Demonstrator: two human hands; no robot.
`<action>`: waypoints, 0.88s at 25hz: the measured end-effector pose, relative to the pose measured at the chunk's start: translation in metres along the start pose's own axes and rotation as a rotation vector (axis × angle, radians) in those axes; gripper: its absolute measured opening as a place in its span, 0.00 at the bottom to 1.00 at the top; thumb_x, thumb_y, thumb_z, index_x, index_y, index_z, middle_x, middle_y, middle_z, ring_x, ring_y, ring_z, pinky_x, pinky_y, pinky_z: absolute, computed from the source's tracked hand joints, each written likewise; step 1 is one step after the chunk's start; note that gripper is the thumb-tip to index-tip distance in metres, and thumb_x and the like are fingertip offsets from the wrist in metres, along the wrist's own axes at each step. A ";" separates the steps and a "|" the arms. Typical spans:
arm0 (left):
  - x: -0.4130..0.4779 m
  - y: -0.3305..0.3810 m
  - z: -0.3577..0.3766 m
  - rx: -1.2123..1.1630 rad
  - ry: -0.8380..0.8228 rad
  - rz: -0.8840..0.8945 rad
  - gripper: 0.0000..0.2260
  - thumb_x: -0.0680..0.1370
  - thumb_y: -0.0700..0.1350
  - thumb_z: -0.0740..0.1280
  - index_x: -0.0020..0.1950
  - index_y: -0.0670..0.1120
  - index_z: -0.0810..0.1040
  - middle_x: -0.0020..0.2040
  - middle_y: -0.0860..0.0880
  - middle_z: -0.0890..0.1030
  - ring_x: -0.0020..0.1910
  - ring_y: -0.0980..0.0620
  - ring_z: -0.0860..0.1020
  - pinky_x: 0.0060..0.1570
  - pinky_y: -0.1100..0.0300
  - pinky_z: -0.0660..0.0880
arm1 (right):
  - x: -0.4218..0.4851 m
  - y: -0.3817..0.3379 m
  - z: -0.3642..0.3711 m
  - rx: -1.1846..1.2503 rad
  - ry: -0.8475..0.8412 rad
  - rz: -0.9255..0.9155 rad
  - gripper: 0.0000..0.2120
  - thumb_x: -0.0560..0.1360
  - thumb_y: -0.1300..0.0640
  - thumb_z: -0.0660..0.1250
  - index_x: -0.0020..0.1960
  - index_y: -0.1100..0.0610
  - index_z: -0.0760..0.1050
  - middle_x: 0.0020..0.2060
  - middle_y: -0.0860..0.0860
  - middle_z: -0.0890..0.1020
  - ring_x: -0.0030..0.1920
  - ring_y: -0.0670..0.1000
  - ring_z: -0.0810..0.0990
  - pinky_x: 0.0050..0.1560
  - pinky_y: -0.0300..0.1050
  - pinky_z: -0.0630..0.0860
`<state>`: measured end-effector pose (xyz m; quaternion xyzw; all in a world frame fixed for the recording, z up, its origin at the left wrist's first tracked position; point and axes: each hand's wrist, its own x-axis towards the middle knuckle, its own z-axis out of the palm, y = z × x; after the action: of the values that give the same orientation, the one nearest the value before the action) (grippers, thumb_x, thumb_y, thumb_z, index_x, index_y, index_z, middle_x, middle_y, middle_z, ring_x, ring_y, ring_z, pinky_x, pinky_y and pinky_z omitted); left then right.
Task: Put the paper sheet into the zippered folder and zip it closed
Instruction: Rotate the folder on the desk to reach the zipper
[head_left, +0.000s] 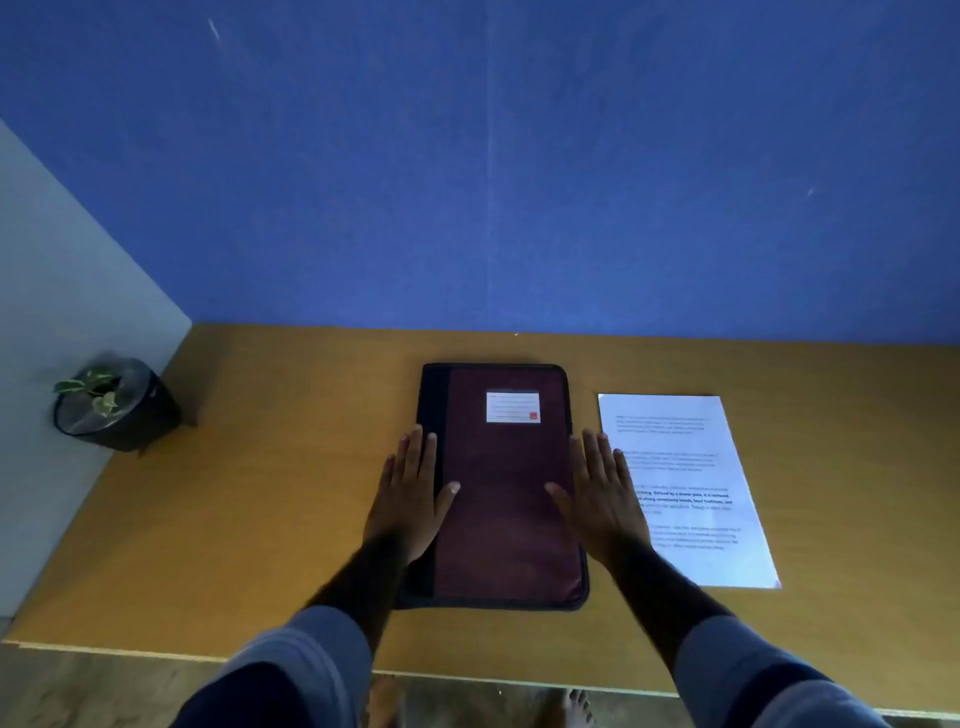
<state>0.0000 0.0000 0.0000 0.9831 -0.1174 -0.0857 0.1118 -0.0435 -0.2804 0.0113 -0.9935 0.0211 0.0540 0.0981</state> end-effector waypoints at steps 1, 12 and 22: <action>-0.004 0.002 0.003 0.002 -0.013 -0.004 0.36 0.83 0.65 0.47 0.81 0.49 0.33 0.82 0.48 0.34 0.82 0.49 0.38 0.82 0.50 0.45 | -0.003 0.000 0.005 0.012 -0.015 0.012 0.42 0.79 0.33 0.43 0.82 0.61 0.53 0.81 0.61 0.56 0.81 0.60 0.51 0.81 0.57 0.50; -0.006 -0.013 0.018 -0.071 -0.109 0.031 0.36 0.83 0.64 0.49 0.82 0.51 0.35 0.82 0.50 0.32 0.83 0.49 0.40 0.81 0.50 0.48 | -0.015 -0.015 0.024 -0.041 -0.104 0.085 0.40 0.80 0.34 0.46 0.82 0.60 0.55 0.80 0.60 0.58 0.81 0.61 0.55 0.80 0.58 0.53; 0.065 -0.008 -0.013 -0.287 -0.189 -0.125 0.33 0.84 0.57 0.58 0.84 0.50 0.45 0.83 0.47 0.37 0.82 0.43 0.53 0.77 0.50 0.62 | 0.073 -0.031 0.000 0.244 -0.170 0.266 0.36 0.78 0.50 0.69 0.80 0.57 0.57 0.80 0.57 0.57 0.72 0.63 0.69 0.67 0.57 0.73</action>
<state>0.0666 -0.0064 0.0012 0.9499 -0.0525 -0.2005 0.2337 0.0308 -0.2524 0.0092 -0.9545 0.1503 0.1473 0.2112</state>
